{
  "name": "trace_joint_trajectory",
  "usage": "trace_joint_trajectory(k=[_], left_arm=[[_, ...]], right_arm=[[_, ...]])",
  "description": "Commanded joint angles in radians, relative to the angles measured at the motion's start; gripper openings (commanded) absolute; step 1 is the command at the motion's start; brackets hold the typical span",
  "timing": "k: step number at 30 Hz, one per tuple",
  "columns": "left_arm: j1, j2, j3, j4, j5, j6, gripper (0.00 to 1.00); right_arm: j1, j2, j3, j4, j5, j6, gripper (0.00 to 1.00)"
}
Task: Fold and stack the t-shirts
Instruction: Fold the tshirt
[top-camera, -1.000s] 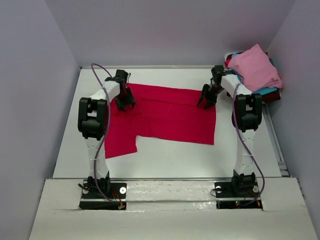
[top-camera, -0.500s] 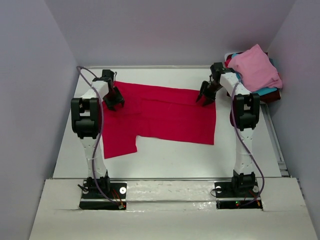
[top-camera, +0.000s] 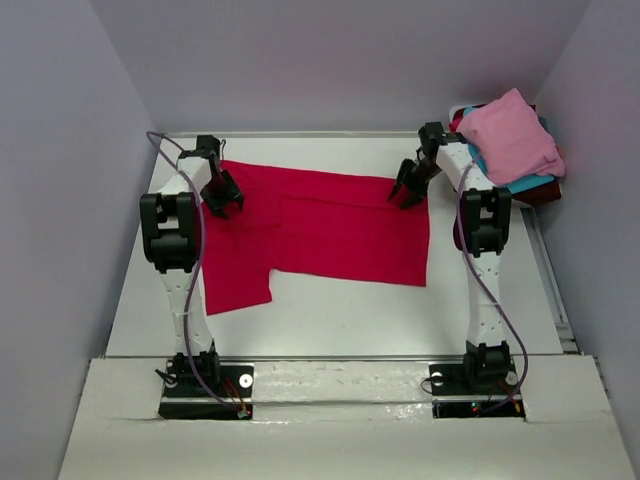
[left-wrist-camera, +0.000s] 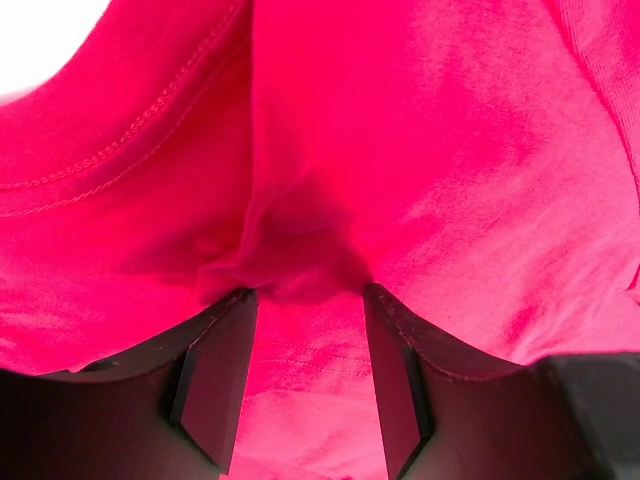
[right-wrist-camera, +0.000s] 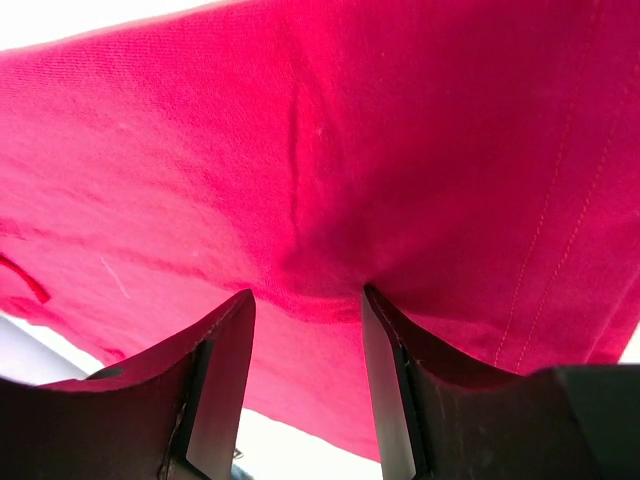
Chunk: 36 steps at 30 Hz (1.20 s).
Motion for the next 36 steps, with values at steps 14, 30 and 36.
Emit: trace_joint_trajectory(k=[14, 30, 36], left_arm=[[0.007, 0.237, 0.292, -0.063, 0.071, 0.003, 0.61], [0.007, 0.035, 0.103, 0.090, 0.074, 0.023, 0.63], [-0.011, -0.151, -0.056, 0.173, 0.013, 0.021, 0.67]], right_arm=[[-0.092, 0.200, 0.230, 0.044, 0.028, -0.009, 0.57], [-0.112, -0.080, 0.001, 0.168, 0.027, -0.023, 0.59], [-0.101, -0.244, -0.118, 0.168, 0.033, -0.047, 0.60]])
